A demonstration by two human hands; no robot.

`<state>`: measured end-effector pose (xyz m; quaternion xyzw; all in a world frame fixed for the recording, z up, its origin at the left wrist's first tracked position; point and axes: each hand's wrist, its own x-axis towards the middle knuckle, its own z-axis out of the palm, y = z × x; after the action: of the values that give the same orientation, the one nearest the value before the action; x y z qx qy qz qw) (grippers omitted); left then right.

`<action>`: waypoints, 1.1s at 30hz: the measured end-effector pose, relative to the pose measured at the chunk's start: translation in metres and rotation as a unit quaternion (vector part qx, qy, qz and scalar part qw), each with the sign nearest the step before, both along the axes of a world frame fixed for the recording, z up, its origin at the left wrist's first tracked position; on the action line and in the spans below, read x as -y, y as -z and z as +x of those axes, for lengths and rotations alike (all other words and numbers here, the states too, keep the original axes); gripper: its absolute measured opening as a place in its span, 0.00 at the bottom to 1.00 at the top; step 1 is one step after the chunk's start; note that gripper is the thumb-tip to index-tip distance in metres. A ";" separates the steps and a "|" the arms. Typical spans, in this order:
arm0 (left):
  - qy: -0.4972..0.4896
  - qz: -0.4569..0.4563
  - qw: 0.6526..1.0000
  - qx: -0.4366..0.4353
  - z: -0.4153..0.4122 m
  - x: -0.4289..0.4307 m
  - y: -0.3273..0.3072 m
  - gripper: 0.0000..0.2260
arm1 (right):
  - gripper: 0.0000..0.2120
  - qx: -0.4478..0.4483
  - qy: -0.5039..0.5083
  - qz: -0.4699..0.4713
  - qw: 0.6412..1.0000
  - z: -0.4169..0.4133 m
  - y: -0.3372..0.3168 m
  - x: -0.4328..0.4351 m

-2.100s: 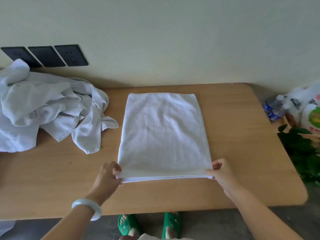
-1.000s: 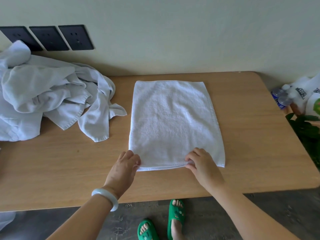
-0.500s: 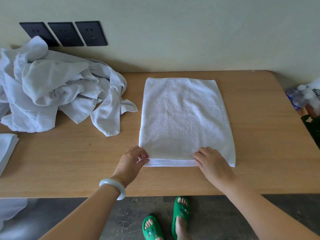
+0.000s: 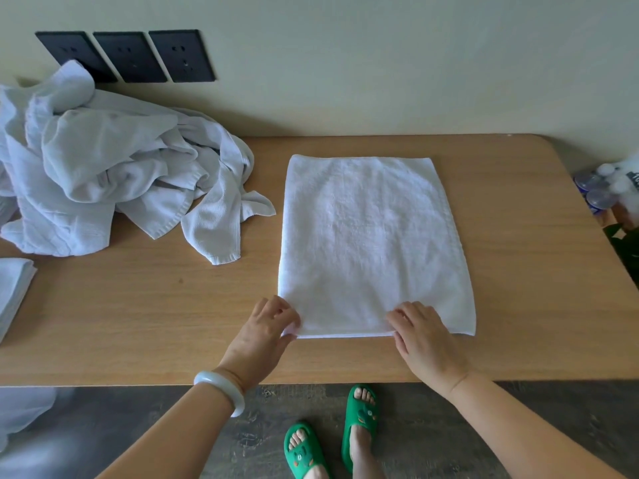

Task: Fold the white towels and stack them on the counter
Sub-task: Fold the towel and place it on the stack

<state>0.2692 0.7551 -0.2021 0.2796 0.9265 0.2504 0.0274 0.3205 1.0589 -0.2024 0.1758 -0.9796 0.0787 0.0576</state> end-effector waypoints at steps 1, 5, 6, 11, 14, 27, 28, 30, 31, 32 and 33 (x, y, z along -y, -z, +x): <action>0.010 -0.006 1.000 -0.007 -0.001 0.001 0.000 0.12 | 0.11 0.001 -0.004 0.000 1.000 -0.001 0.000 -0.001; 0.059 -0.071 0.995 -0.042 -0.003 0.004 -0.004 0.12 | 0.10 -0.008 -0.010 0.016 1.000 0.000 0.000 -0.002; 0.067 -0.088 0.992 -0.052 -0.003 0.003 -0.005 0.13 | 0.10 -0.012 -0.004 0.017 1.000 0.001 0.001 -0.001; 0.067 -0.108 0.992 -0.021 0.000 -0.004 -0.010 0.15 | 0.09 0.010 -0.031 0.015 0.999 0.011 -0.001 -0.001; 0.083 -0.119 0.989 0.003 -0.006 -0.003 -0.016 0.09 | 0.02 0.029 0.003 -0.045 0.999 0.007 -0.012 -0.010; -0.278 -0.041 0.895 0.346 -0.018 -0.022 -0.033 0.07 | 0.07 0.239 0.525 -0.466 0.671 0.014 -0.026 -0.061; -0.282 -0.035 0.889 0.358 -0.017 -0.024 -0.032 0.07 | 0.08 0.229 0.525 -0.440 0.691 0.013 -0.023 -0.059; -0.294 -0.020 0.882 0.367 -0.015 -0.026 -0.032 0.06 | 0.12 0.204 0.528 -0.372 0.736 0.012 -0.018 -0.056; -0.302 -0.012 0.878 0.372 -0.015 -0.027 -0.032 0.06 | 0.15 0.197 0.531 -0.334 0.753 0.012 -0.017 -0.054; -0.309 -0.005 0.873 0.377 -0.016 -0.027 -0.032 0.06 | 0.17 0.198 0.536 -0.312 0.759 0.012 -0.017 -0.053; -0.311 -0.001 0.870 0.382 -0.016 -0.026 -0.031 0.06 | 0.18 0.197 0.538 -0.303 0.761 0.013 -0.020 -0.052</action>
<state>0.2534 0.7813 -0.1708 -0.1406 0.8830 0.3326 0.2998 0.3331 1.1111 -0.1821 -0.4265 -0.8277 0.3607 -0.0539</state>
